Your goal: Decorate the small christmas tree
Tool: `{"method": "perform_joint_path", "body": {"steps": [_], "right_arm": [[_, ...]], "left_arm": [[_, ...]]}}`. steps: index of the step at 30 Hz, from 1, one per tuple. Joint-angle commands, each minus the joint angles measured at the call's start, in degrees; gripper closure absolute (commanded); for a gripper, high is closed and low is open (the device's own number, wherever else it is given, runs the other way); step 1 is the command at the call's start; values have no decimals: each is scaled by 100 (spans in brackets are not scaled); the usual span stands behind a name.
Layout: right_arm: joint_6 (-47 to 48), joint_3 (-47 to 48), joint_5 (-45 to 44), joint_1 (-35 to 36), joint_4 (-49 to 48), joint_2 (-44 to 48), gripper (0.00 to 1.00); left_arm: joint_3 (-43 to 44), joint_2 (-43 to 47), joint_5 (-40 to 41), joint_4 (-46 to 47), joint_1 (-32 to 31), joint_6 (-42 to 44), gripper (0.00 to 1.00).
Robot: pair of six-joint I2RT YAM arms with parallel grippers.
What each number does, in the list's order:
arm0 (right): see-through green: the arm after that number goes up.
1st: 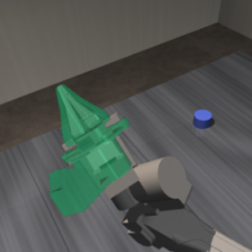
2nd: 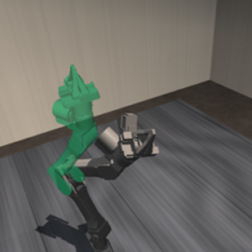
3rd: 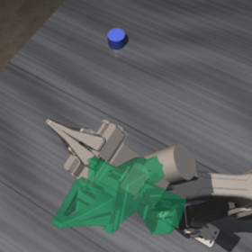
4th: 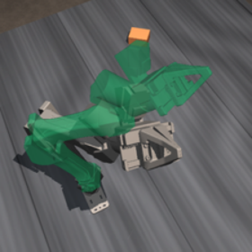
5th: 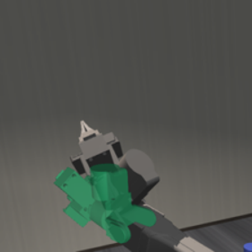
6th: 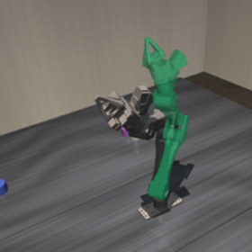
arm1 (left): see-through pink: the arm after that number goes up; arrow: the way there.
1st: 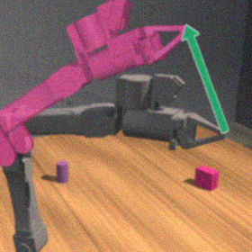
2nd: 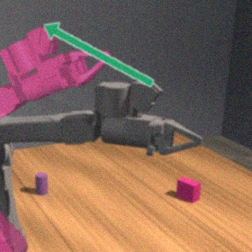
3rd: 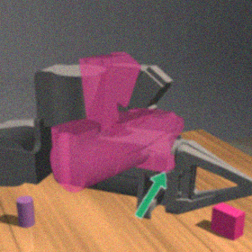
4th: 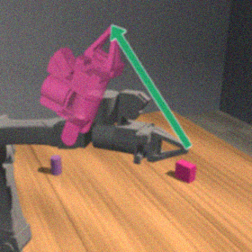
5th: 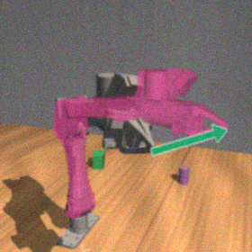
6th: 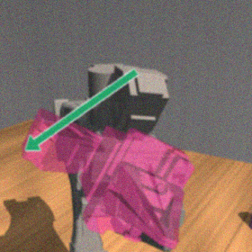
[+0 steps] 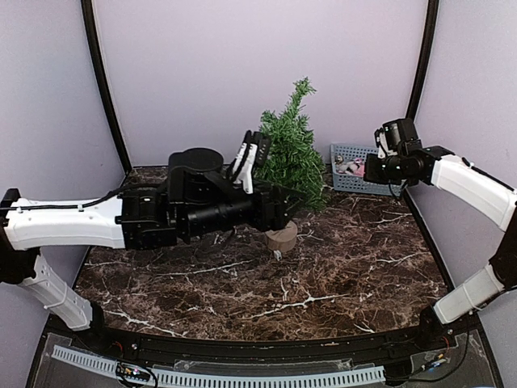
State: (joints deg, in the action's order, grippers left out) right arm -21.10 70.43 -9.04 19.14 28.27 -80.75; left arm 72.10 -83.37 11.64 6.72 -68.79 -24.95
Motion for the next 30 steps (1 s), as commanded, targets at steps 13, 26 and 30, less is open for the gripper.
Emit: {"method": "perform_joint_path", "body": {"steps": [13,26,30], "right_arm": [[-33,-485,750,36,-449,509,100],[-95,-580,881,33,-554,689,100],[-133,-607,879,32,-595,718,100]], "left_arm": [[1954,-2166,918,-530,-178,-317,41],[2544,-2715,1376,-1219,-178,-351,50],[2464,-2731,1383,-1084,-177,-274,68]]}}
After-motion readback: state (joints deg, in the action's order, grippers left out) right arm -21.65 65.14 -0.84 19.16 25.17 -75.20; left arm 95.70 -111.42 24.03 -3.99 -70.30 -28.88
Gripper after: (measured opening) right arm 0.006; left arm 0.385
